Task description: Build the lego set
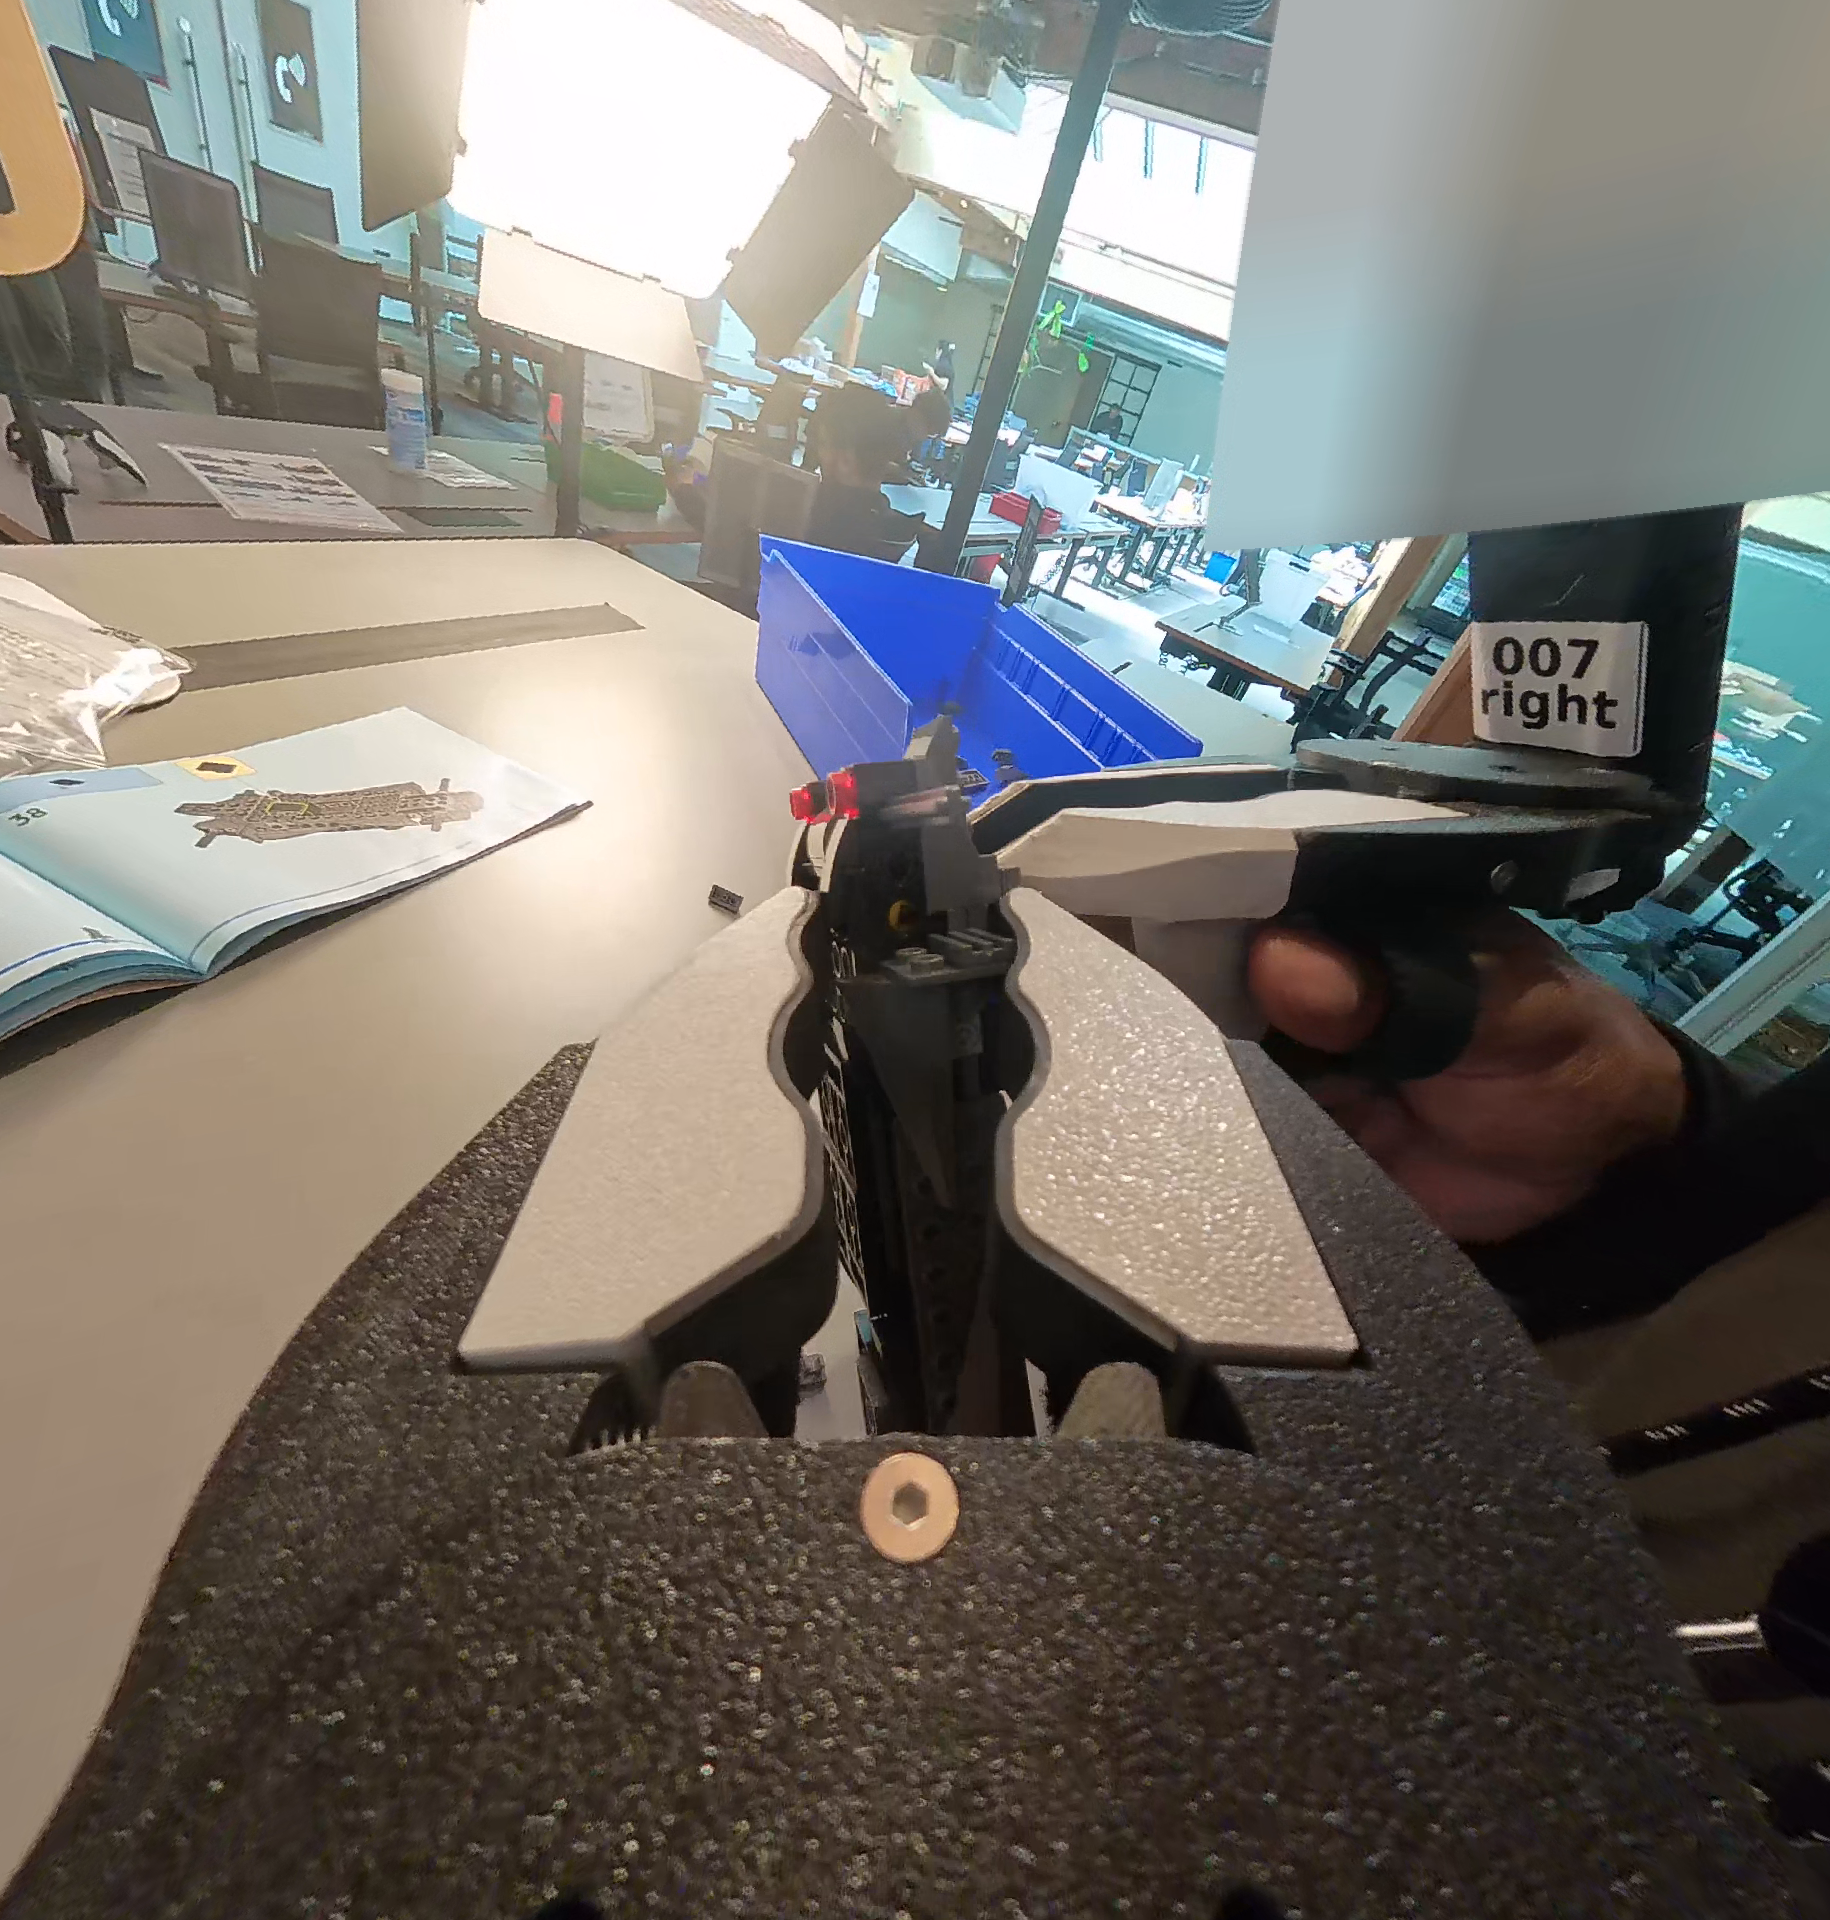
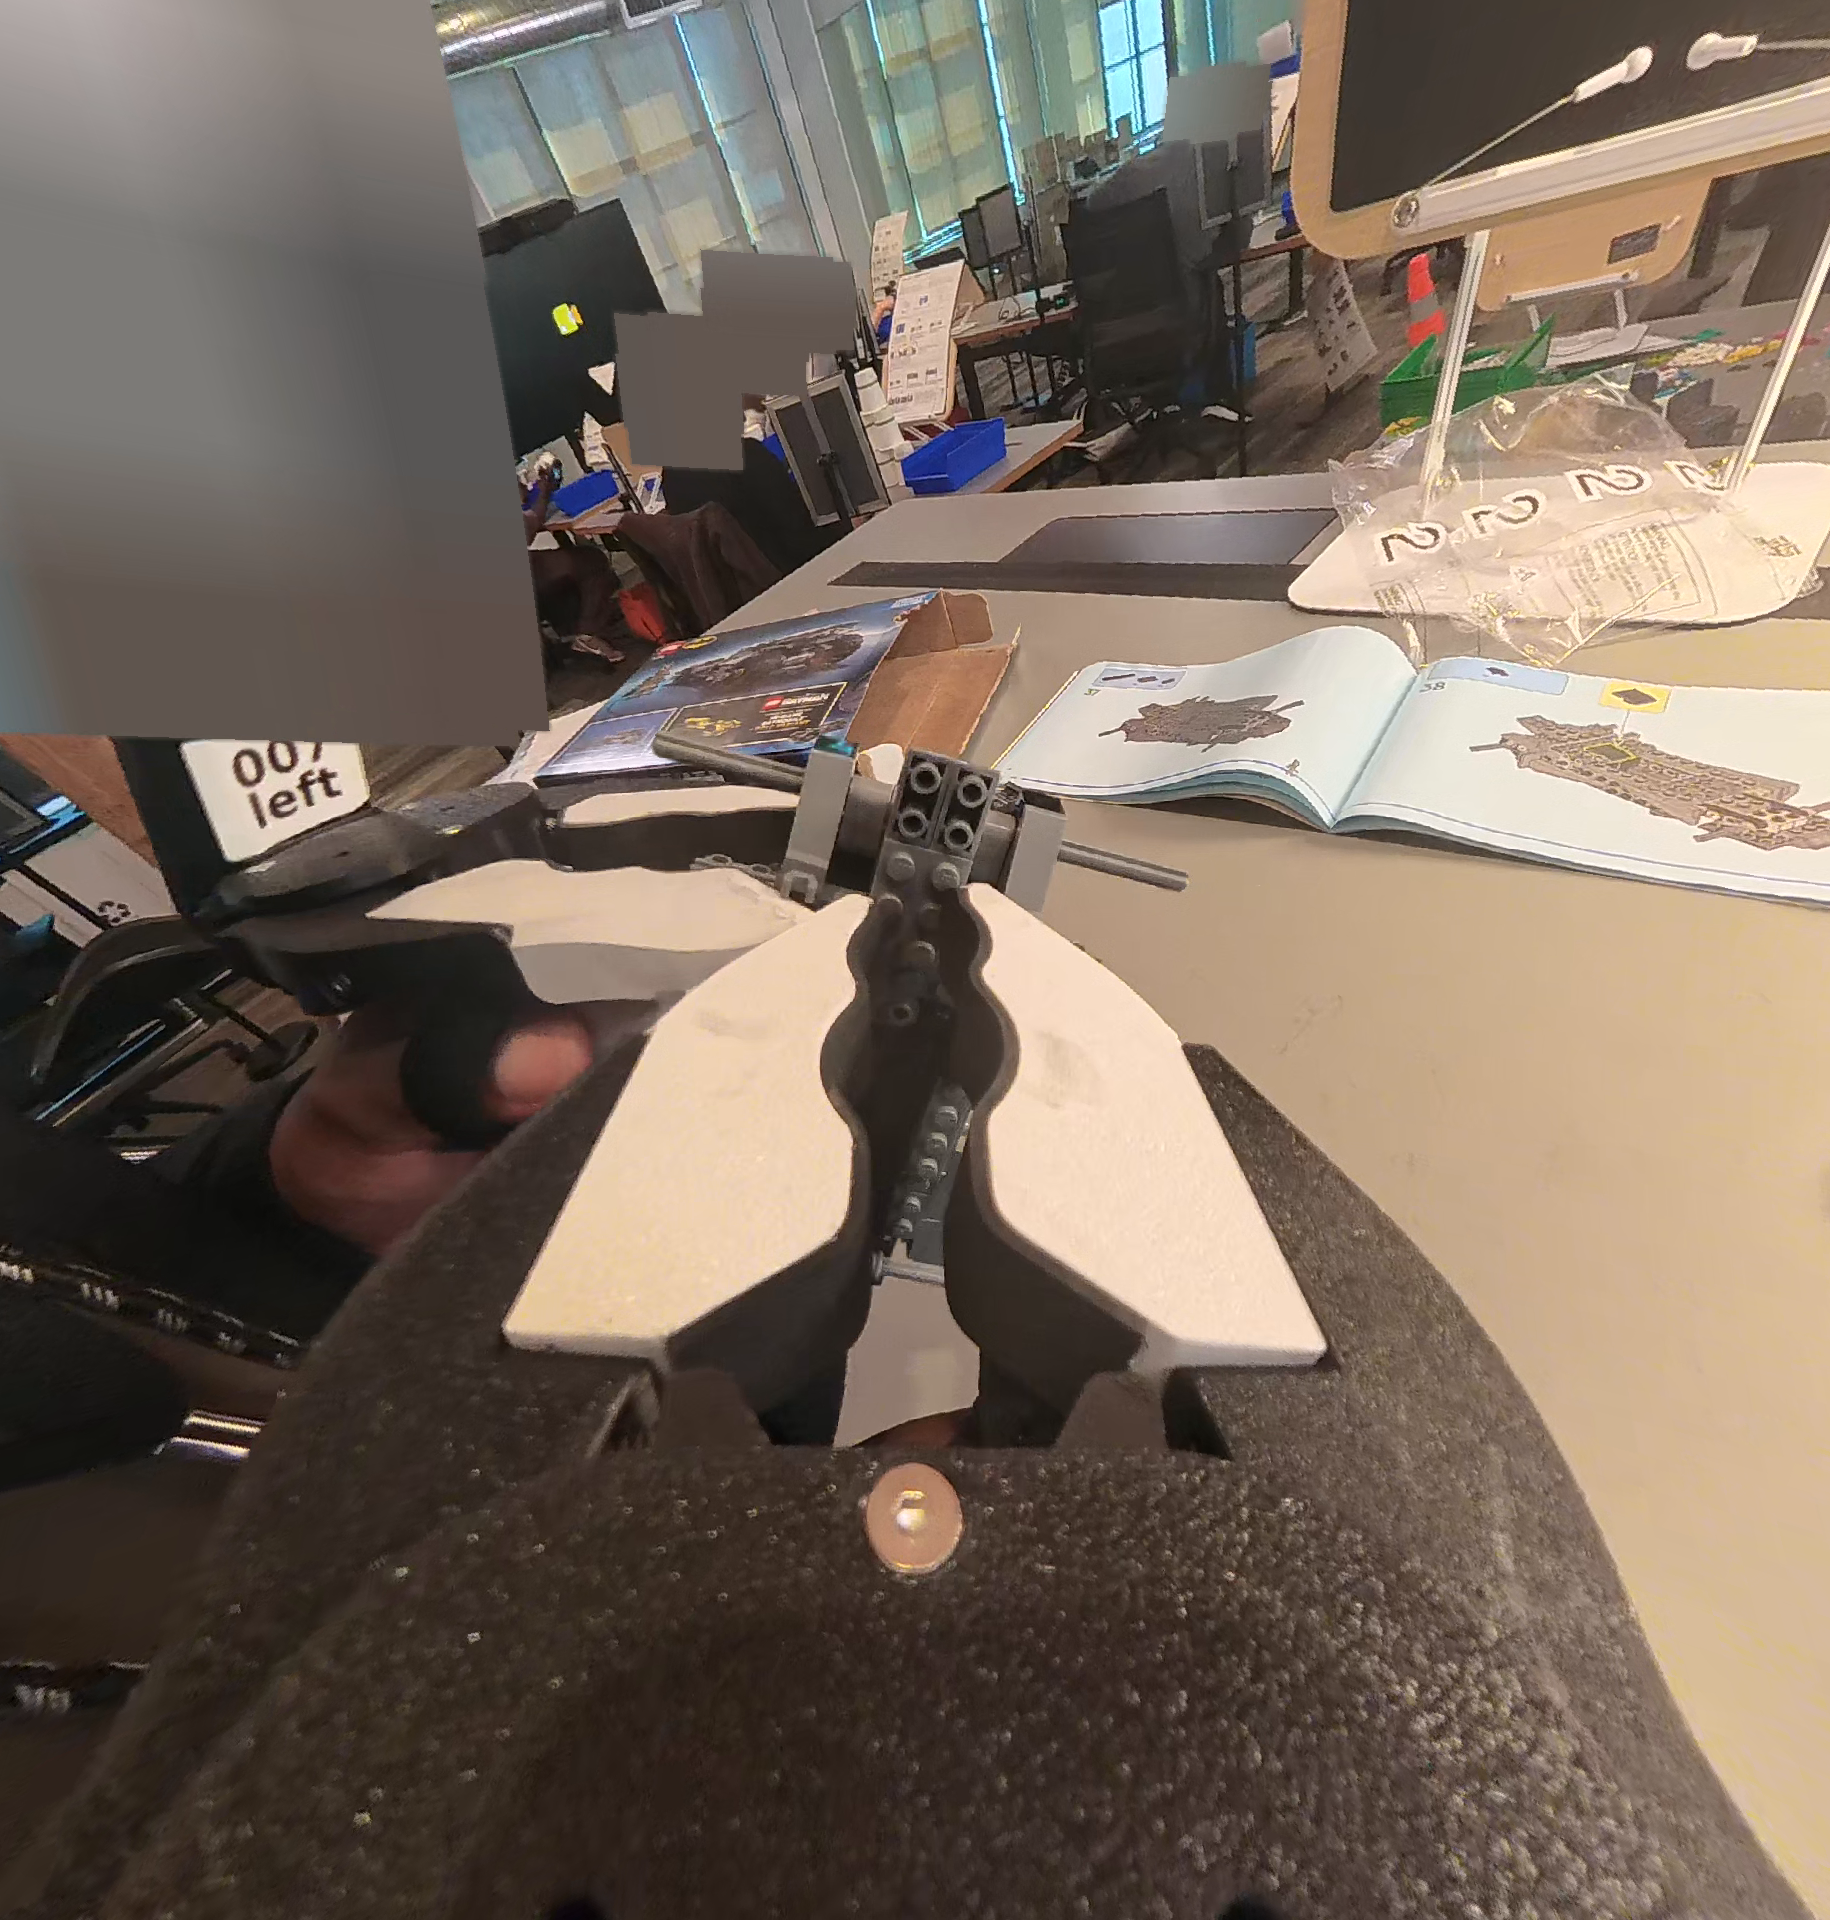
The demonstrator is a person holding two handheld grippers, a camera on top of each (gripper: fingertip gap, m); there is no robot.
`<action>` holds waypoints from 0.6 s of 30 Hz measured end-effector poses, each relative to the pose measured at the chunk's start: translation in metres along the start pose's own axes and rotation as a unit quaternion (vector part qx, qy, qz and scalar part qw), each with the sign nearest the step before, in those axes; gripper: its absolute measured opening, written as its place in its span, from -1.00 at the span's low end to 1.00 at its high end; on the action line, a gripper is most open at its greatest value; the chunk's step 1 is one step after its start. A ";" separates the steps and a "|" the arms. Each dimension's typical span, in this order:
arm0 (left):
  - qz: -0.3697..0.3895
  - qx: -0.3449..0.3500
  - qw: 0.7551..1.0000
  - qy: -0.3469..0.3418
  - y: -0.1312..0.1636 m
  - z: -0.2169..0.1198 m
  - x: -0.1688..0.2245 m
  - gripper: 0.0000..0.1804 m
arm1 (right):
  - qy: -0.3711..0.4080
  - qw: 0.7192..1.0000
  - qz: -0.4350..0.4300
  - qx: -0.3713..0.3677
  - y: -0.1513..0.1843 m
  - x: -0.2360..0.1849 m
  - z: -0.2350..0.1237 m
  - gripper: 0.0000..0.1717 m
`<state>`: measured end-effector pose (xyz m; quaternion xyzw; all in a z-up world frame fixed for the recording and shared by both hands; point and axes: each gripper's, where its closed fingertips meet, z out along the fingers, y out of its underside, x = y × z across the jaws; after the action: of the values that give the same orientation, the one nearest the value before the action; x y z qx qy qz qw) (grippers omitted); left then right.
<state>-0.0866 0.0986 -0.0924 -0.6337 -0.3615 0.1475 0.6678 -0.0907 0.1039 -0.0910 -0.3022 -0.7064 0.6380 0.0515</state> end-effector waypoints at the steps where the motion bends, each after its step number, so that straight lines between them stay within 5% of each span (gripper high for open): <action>1: 0.001 0.001 1.000 0.000 0.000 0.000 0.000 -0.68 | 0.000 1.000 0.000 0.000 0.000 0.000 0.000 -0.88; 18: 0.017 -0.010 1.000 0.010 0.003 0.002 -0.002 -0.67 | -0.010 1.000 0.008 -0.026 0.001 0.003 0.001 -0.88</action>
<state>-0.0889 0.0995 -0.0962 -0.6478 -0.3452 0.1488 0.6626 -0.0932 0.1051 -0.0934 -0.3029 -0.7207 0.6227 0.0316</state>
